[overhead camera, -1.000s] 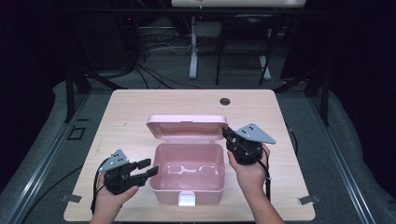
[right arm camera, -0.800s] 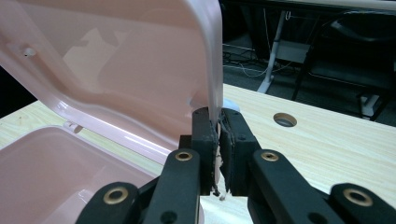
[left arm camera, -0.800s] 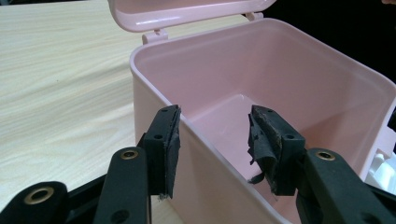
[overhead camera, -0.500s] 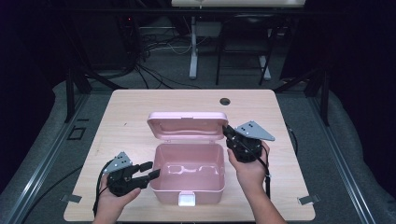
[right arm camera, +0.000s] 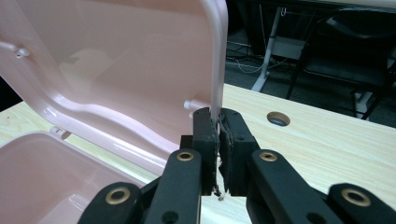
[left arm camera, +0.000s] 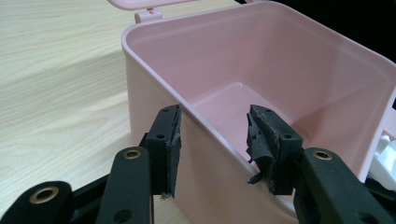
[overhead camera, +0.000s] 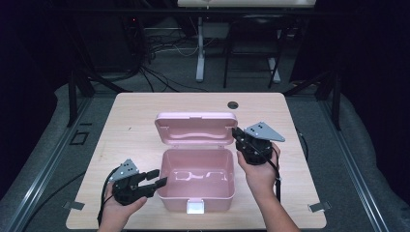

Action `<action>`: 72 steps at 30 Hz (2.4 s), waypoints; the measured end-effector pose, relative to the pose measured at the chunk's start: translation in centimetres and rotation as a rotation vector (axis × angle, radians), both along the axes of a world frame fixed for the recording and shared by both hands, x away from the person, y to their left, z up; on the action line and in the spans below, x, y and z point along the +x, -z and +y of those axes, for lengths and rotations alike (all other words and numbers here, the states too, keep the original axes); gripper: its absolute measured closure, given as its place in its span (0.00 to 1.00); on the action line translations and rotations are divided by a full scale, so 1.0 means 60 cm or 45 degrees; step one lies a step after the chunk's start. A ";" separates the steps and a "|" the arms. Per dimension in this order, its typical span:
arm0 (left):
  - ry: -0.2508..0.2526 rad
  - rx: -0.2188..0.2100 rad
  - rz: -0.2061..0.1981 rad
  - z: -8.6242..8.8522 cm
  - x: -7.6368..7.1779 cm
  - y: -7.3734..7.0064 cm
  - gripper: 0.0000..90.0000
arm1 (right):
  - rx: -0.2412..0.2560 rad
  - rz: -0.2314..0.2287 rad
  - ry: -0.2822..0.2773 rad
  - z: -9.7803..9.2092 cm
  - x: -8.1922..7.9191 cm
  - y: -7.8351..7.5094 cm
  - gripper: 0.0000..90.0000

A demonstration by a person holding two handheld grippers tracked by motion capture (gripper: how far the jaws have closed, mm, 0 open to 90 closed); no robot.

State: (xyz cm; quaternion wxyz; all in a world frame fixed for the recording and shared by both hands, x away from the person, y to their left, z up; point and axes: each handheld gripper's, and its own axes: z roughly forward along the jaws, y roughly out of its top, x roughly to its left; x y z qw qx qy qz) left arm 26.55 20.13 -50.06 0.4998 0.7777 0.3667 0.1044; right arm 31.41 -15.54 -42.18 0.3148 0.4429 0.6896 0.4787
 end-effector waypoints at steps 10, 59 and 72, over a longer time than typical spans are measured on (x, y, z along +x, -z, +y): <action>-0.003 -0.019 0.001 0.001 -0.001 0.002 0.61 | -0.003 0.030 0.006 0.001 0.016 -0.005 0.95; -0.003 -0.021 0.001 0.000 0.002 0.004 0.60 | 0.028 0.252 0.037 0.001 0.095 -0.019 0.97; -0.002 -0.023 0.007 -0.001 0.003 0.005 0.59 | 0.003 0.350 0.027 0.003 0.117 -0.028 0.97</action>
